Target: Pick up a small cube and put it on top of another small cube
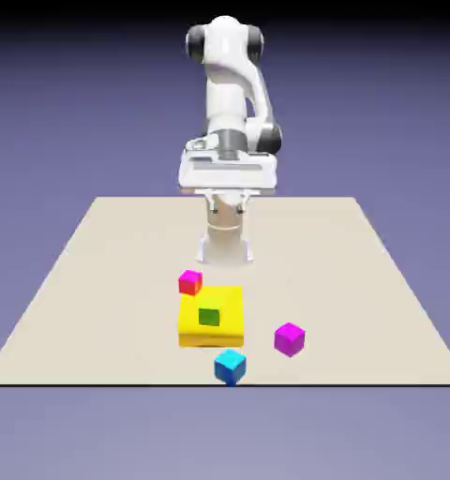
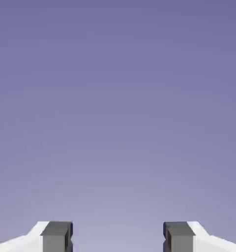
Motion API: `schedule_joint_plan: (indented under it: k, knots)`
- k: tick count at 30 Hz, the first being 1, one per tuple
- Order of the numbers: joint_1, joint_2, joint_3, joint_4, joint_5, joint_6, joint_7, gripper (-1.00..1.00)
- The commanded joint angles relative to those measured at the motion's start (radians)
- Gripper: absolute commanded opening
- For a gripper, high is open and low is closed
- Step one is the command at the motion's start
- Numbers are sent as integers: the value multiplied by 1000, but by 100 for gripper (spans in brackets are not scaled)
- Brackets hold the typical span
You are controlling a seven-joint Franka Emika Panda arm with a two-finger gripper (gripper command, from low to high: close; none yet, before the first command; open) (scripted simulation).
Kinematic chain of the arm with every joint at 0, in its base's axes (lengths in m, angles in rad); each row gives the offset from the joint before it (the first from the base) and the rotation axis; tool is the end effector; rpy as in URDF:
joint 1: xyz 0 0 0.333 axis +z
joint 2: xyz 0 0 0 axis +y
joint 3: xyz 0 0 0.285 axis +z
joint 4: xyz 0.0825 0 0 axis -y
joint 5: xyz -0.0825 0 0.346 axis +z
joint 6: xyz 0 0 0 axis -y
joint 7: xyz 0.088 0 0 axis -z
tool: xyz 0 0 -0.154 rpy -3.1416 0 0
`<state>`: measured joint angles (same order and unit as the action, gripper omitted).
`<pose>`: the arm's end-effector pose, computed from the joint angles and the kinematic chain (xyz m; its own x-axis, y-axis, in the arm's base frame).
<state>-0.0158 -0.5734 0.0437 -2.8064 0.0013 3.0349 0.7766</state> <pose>0.4101 0.0107 0.4255 0.5100 -0.6789 0.5282 -0.4729 -0.7342 -0.4872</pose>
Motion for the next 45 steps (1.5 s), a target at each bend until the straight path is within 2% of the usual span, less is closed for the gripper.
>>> schedule_joint_plan:
  k: [1,45]
  knots:
    - [-23,-3,36,3,1,-2,30,0]
    - [-1036,-128,1631,136,50,-78,1328,0]
